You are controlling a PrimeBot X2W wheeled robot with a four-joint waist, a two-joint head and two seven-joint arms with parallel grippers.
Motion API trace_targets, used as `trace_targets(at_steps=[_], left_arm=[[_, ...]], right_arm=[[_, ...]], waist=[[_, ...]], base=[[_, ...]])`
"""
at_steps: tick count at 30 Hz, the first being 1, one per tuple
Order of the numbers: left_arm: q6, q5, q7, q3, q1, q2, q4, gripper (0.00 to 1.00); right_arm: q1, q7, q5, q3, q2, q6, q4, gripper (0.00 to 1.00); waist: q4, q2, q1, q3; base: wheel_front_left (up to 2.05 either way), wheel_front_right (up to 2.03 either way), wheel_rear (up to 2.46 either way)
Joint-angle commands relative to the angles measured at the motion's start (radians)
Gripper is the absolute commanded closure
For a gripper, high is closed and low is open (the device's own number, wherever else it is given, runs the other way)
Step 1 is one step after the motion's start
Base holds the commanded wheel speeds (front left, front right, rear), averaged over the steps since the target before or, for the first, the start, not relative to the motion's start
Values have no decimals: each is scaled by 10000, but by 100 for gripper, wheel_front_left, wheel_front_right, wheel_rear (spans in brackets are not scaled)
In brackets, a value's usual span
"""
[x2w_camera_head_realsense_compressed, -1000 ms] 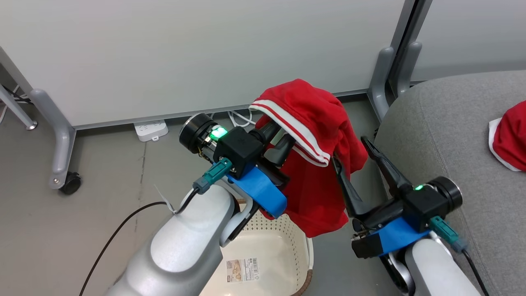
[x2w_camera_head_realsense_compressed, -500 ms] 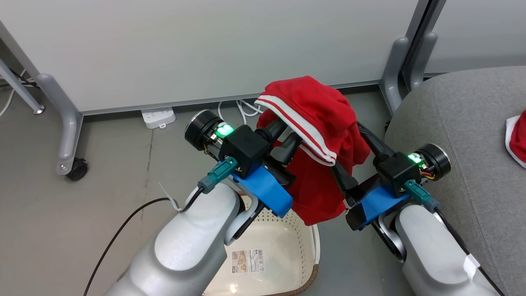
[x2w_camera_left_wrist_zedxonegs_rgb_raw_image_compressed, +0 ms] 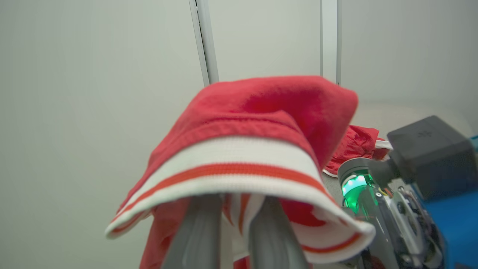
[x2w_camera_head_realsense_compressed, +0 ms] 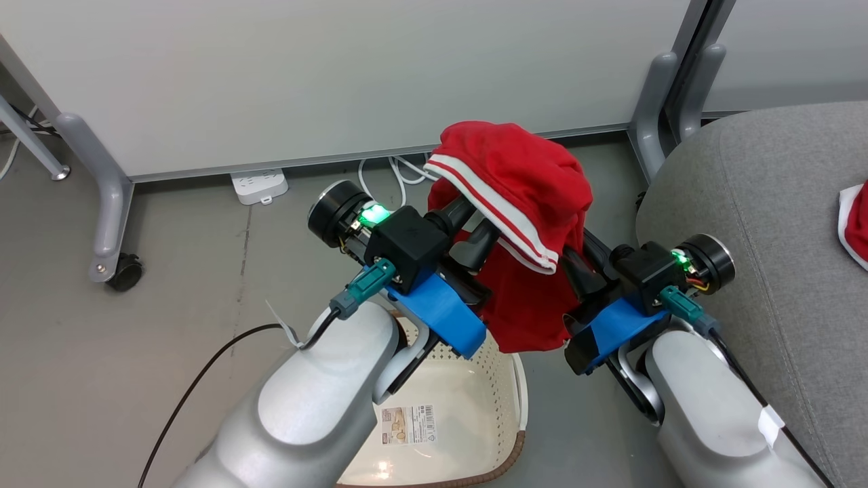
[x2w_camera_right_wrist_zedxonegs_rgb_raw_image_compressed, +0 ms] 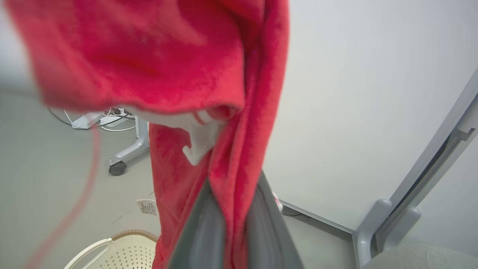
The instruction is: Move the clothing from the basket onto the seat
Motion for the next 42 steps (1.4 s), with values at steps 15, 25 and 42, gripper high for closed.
trace_targets(at_steps=[15,25,42], left_arm=[[43,-106,-72,-43,-176,83,103,100],[97,-238,31,-80,-105,156,298,0],[286,-196,21,-140,130,601,163,0]], right_arm=[[-67,-7,188,-148,59,-11,-108,100],[-89,-7,292,-846,104,-11,-338,100],[139,-7,195,-2684,336,-11,-1388,100]], waist=[[-18,0,-1,43],[-70,0,-1,218],[-972,0,-1,1168]], base=[[0,0,0],[0,0,0],[0,0,0]])
